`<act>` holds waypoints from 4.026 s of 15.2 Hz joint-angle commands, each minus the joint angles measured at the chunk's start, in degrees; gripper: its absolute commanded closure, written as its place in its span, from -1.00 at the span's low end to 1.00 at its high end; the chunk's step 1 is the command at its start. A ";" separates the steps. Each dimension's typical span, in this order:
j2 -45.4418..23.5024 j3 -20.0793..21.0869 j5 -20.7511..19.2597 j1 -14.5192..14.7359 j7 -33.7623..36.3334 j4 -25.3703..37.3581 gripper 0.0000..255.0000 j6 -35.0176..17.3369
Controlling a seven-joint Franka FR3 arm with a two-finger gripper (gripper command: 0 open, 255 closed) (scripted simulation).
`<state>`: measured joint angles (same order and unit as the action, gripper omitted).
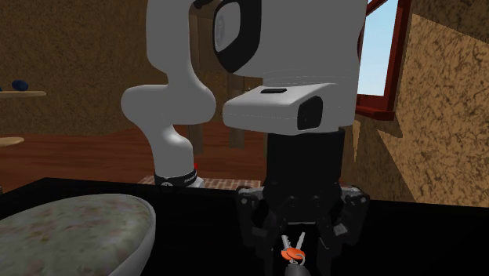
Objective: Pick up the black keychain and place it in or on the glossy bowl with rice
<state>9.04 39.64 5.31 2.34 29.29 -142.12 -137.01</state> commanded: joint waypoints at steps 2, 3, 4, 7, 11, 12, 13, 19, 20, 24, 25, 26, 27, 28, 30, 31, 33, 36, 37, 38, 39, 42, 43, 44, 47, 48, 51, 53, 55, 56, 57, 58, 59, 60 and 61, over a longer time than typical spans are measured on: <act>0.00 0.00 0.00 0.00 0.00 0.00 1.00 0.00; 0.00 0.00 0.00 0.00 0.00 0.00 1.00 0.00; 0.00 0.00 0.00 0.00 0.00 0.00 1.00 0.00; 0.00 0.00 0.00 0.00 0.00 0.00 1.00 0.00; 1.34 -0.40 0.98 0.28 -0.79 0.61 1.00 1.74; 1.99 -0.61 1.41 0.42 -1.15 0.94 1.00 2.62; 2.61 -0.83 1.81 0.55 -1.48 1.28 1.00 3.50; 5.94 -2.12 3.59 1.18 -3.07 3.58 1.00 8.72; 6.42 -2.34 3.80 1.26 -3.28 4.00 1.00 9.58; 8.17 -3.17 4.46 1.53 -3.98 5.82 1.00 12.98; 8.56 -3.37 4.58 1.58 -4.13 6.30 1.00 13.82; 8.94 -3.57 4.69 1.62 -4.26 6.80 1.00 14.66; 9.30 -3.77 4.79 1.67 -4.39 7.30 1.00 15.49; 9.64 -3.96 4.87 1.70 -4.51 7.82 1.00 16.32; 10.26 -4.33 5.01 1.76 -4.72 8.89 1.00 17.97; 10.55 -4.52 5.06 1.78 -4.82 9.44 1.00 18.79; 11.08 -4.87 5.14 1.80 -4.98 10.57 1.00 20.42; 11.75 -5.37 5.19 1.81 -5.19 12.36 1.00 22.83; 11.94 -5.53 5.20 1.81 -5.24 12.97 1.00 23.62; 12.12 -5.69 5.19 1.80 -5.29 13.60 1.00 24.42; 12.28 -5.84 5.18 1.79 -5.34 14.24 1.00 25.21; 12.64 -6.23 5.13 1.74 -5.44 16.04 1.00 27.35; 13.55 -7.48 5.25 1.49 -7.07 15.17 1.00 27.47; 14.38 -8.73 5.29 1.22 -8.67 14.35 1.00 27.59; 16.43 -12.39 5.03 0.27 -13.31 12.28 1.00 27.92; 16.97 -13.56 4.84 -0.12 -14.82 11.71 1.00 28.02; 18.18 -17.05 3.99 -1.40 -19.24 10.39 1.00 28.26; 18.64 -19.29 3.27 -2.39 -22.12 9.82 1.00 28.38; 18.82 -21.49 2.44 -3.44 -24.95 9.51 1.00 28.47; 18.81 -22.58 2.00 -3.99 -26.34 9.45 1.00 28.50; 18.74 -23.65 1.54 -4.54 -27.72 9.46 1.00 28.52; 18.59 -24.72 1.08 -5.10 -29.09 9.53 1.00 28.53; 18.39 -25.76 0.61 -5.68 -30.46 9.66 1.00 28.54; 18.11 -26.80 0.14 -6.26 -31.81 9.86 1.00 28.54; 17.70 -28.01 -0.42 -6.96 -33.42 10.19 1.00 28.53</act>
<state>27.05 12.86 5.44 -3.95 -2.47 -132.43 -108.72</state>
